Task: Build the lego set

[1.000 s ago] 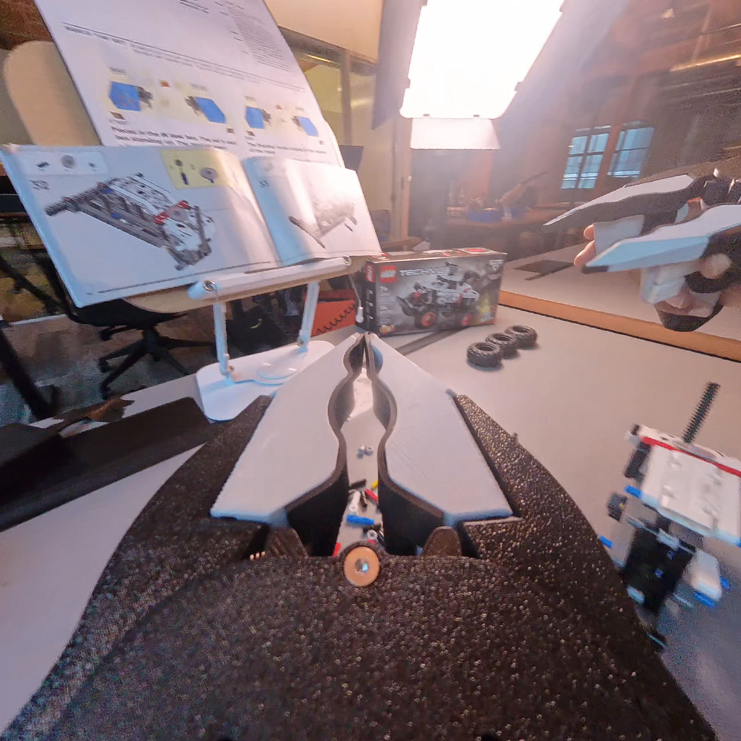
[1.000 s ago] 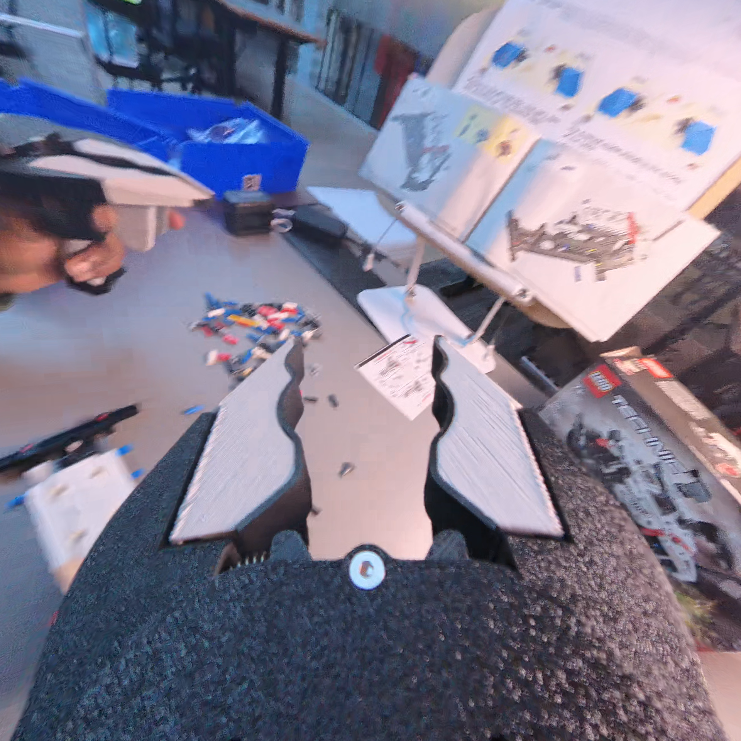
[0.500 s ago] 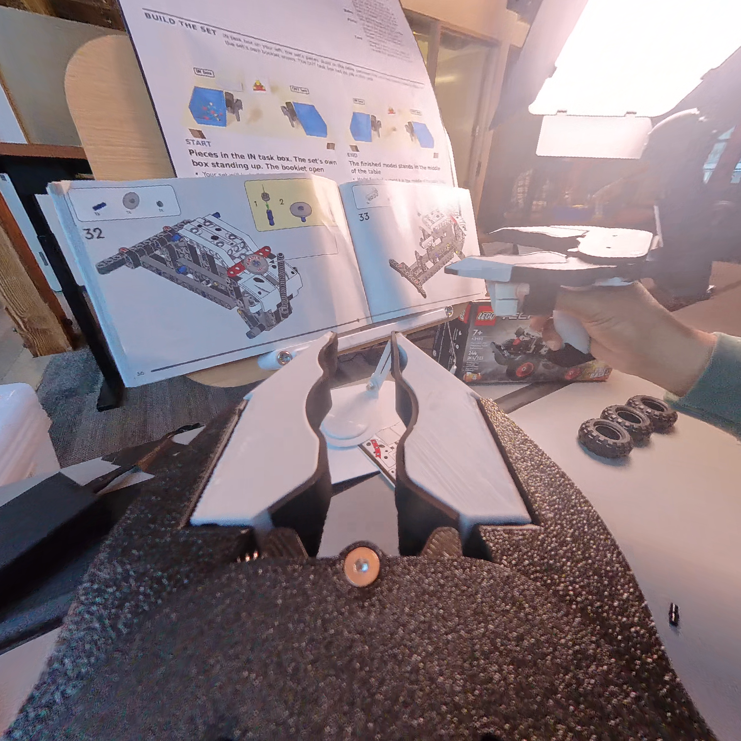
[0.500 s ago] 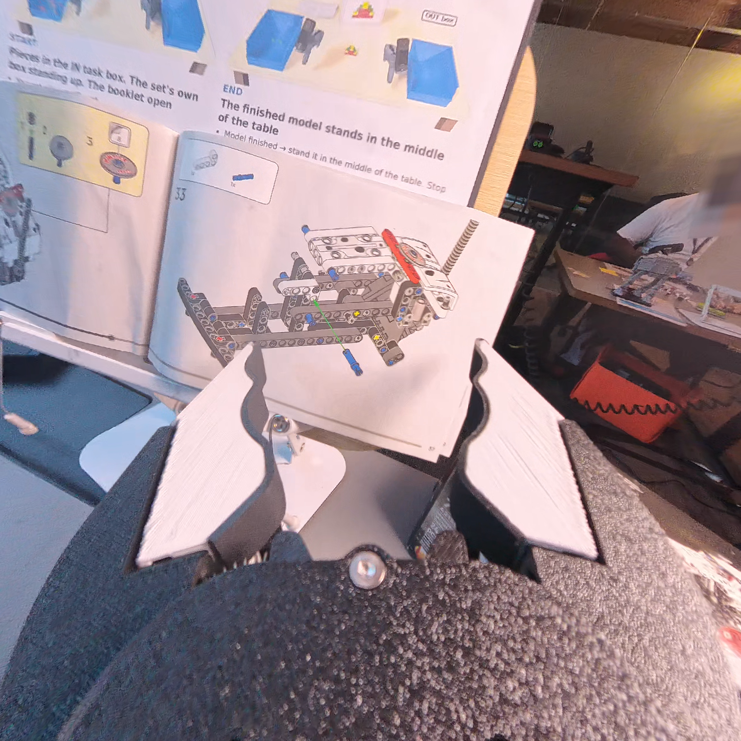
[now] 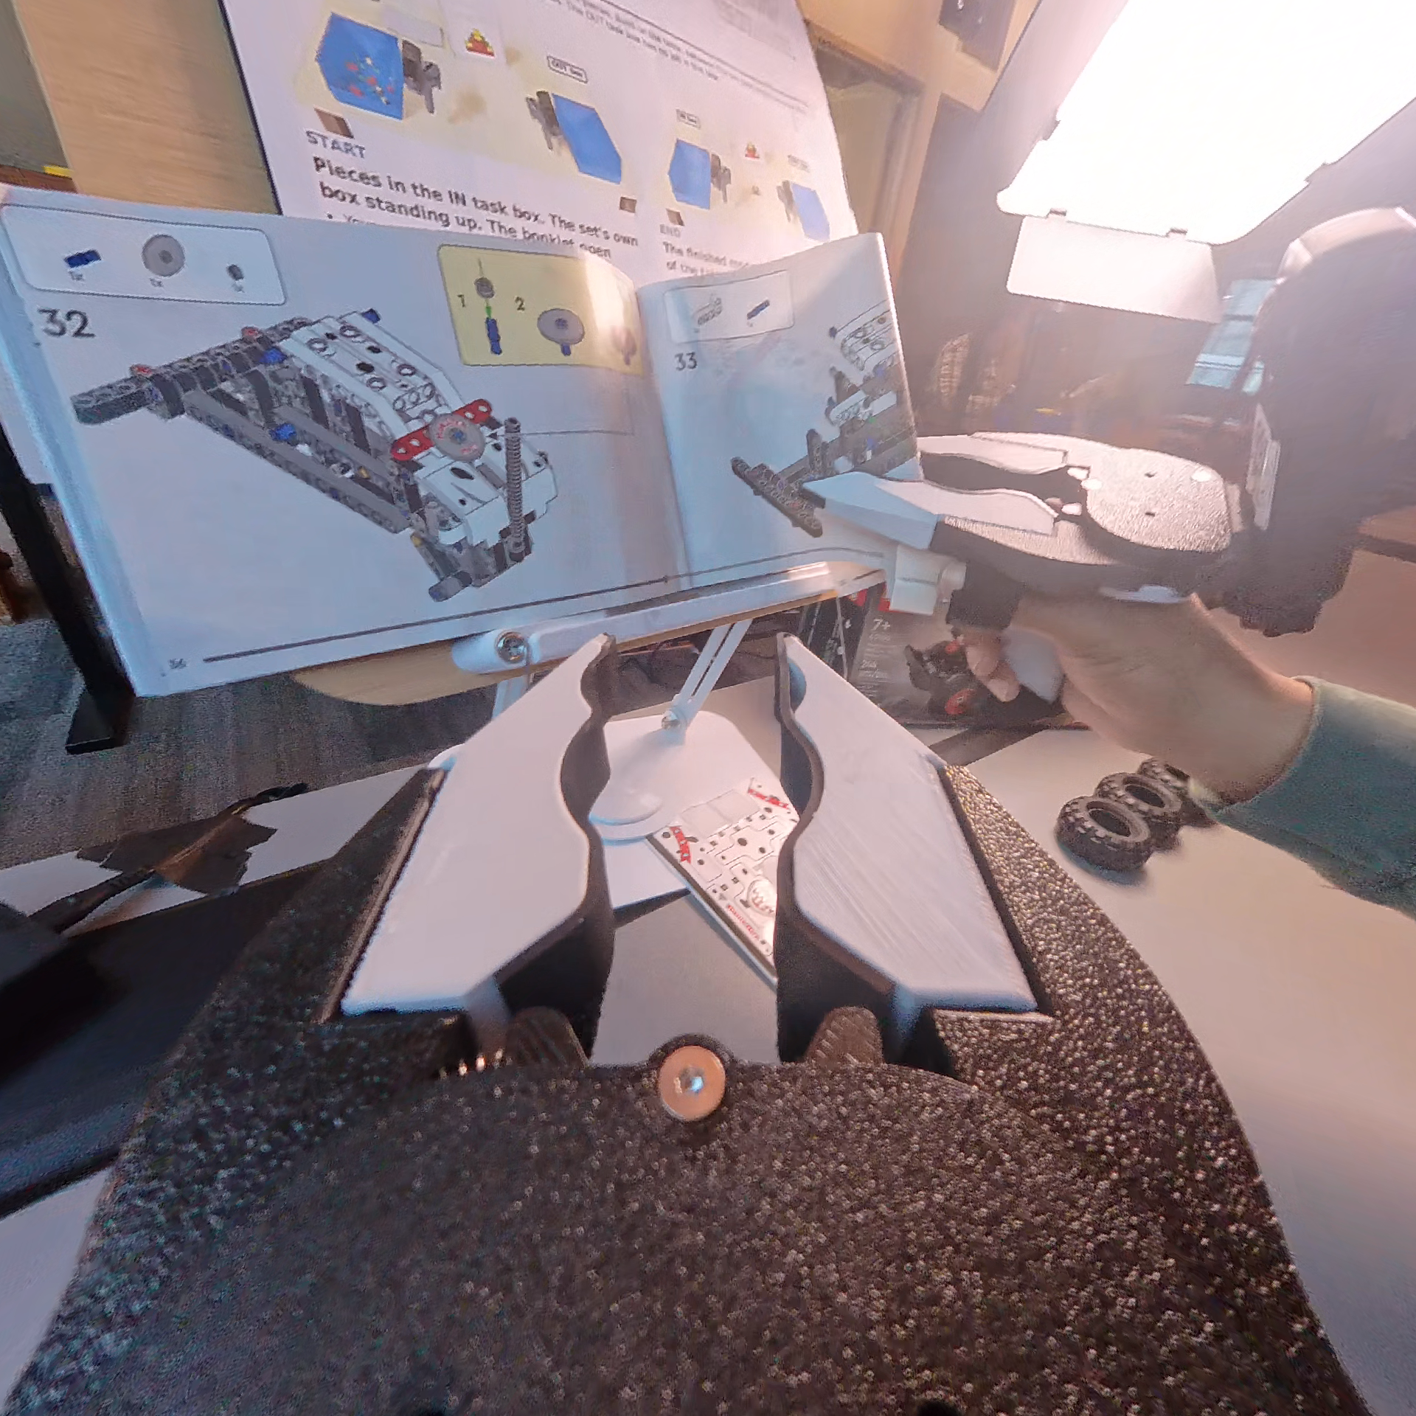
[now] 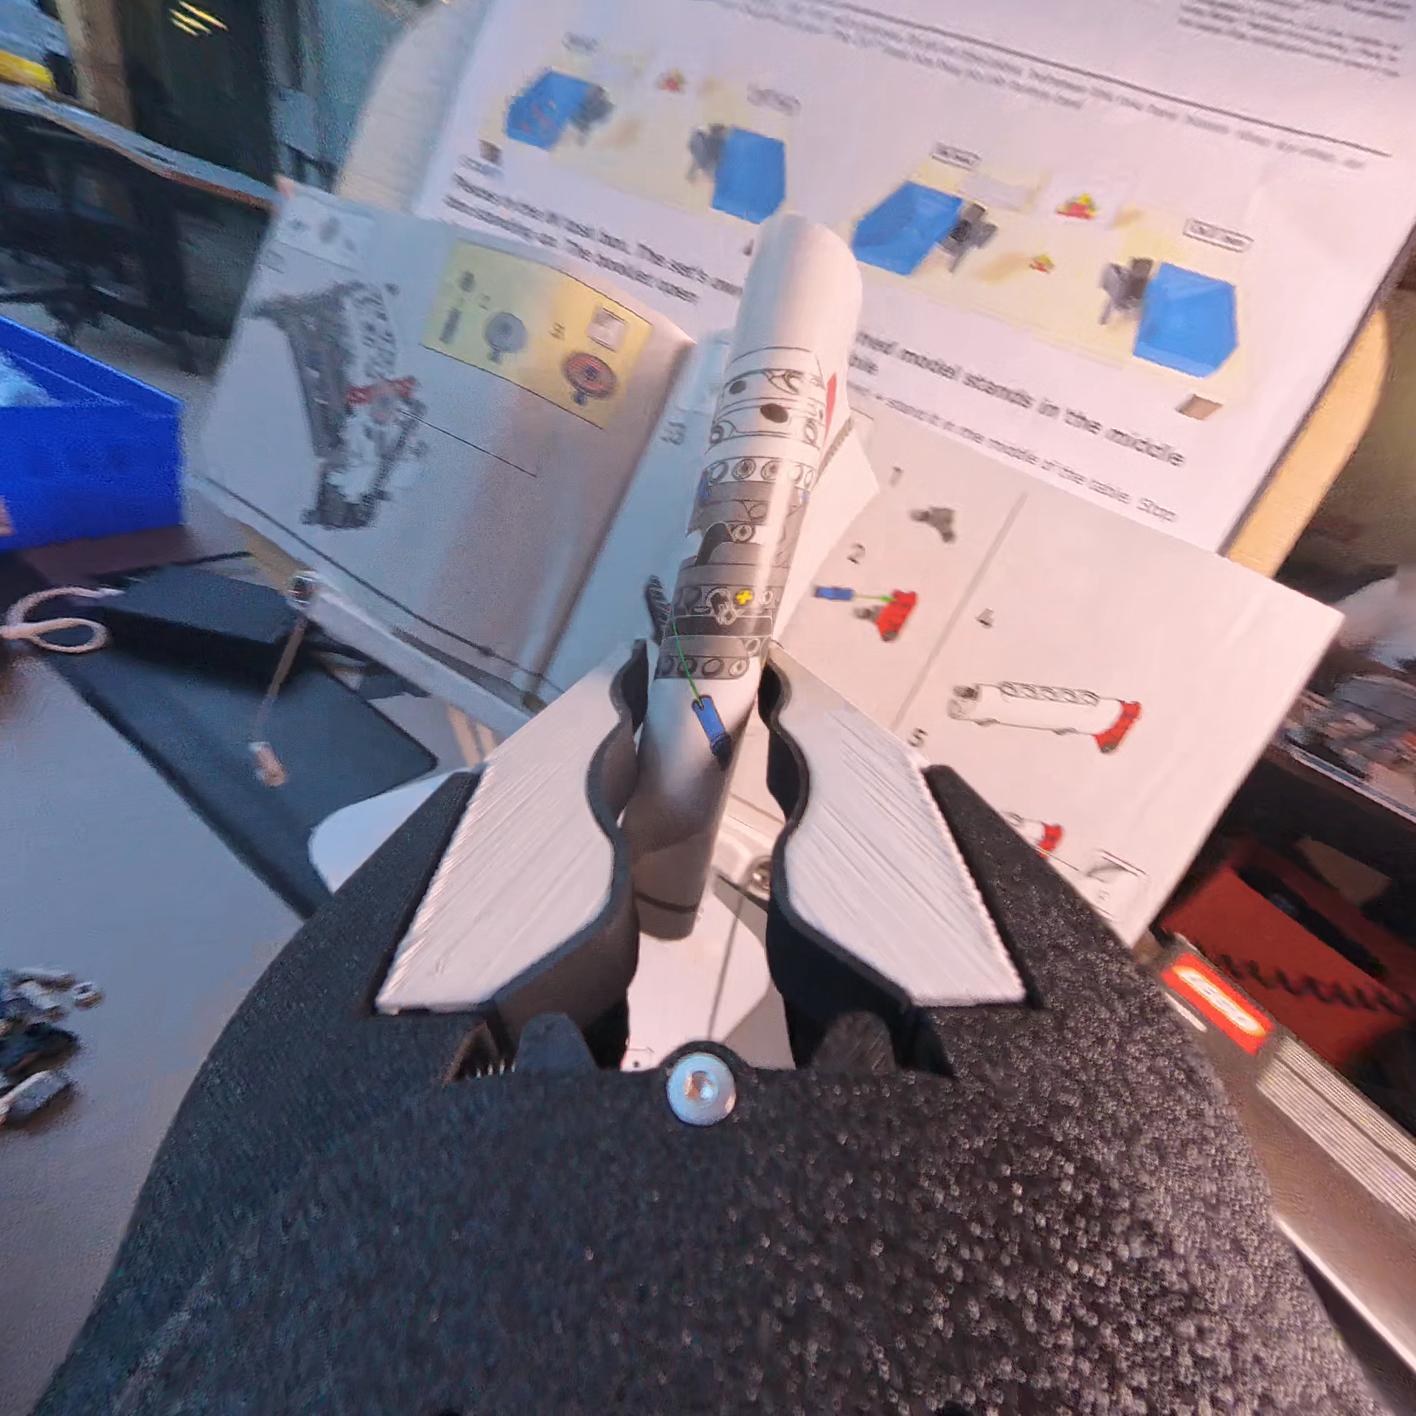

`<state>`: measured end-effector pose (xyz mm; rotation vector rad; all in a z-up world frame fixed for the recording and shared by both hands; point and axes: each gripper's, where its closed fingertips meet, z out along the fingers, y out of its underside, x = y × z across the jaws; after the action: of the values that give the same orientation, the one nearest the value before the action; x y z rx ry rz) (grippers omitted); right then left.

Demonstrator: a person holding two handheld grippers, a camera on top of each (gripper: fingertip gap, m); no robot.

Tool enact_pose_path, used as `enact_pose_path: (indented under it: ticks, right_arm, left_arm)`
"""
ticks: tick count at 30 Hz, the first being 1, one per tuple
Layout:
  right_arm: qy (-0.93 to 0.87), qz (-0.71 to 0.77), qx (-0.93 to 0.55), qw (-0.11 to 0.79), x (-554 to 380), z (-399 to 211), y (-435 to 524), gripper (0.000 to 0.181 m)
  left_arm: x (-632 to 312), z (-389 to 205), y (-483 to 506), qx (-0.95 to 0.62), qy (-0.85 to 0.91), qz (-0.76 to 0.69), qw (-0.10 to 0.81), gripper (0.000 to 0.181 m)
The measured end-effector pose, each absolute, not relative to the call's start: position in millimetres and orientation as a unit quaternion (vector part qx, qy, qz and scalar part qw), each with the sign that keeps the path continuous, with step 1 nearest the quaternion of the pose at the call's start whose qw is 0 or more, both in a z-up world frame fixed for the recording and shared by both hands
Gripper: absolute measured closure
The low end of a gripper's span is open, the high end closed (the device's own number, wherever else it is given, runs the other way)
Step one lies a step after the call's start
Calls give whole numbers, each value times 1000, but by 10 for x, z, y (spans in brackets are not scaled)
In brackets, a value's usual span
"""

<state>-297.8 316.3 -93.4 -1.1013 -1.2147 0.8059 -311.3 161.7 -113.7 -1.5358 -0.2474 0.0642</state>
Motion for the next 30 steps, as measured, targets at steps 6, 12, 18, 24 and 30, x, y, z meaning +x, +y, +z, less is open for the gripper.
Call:
enact_pose_path:
  ticks: [6,12,18,24,30]
  right_arm:
    - [-602,371,-399,583,-3090,-1054,2613,143]
    - [-676,426,-340,496,-3116,-1282,2028,120]
    - [-678,477,-290,477,-2782,-1191,1871,132]
    - [-616,409,-385,552,-2981,-982,2642,141]
    - [-654,301,-362,592,-3445,-965,2452,135]
  left_arm:
    - [-3007,-747,1952,-685,-99,-58,719,121]
    - [-3015,-718,2374,-707,-120,-162,678,114]
    - [-3276,-821,2241,-732,-108,-73,669,171]
    - [-3495,-708,1947,-707,-111,-101,691,167]
    - [-3810,-607,1623,-666,-180,-131,712,152]
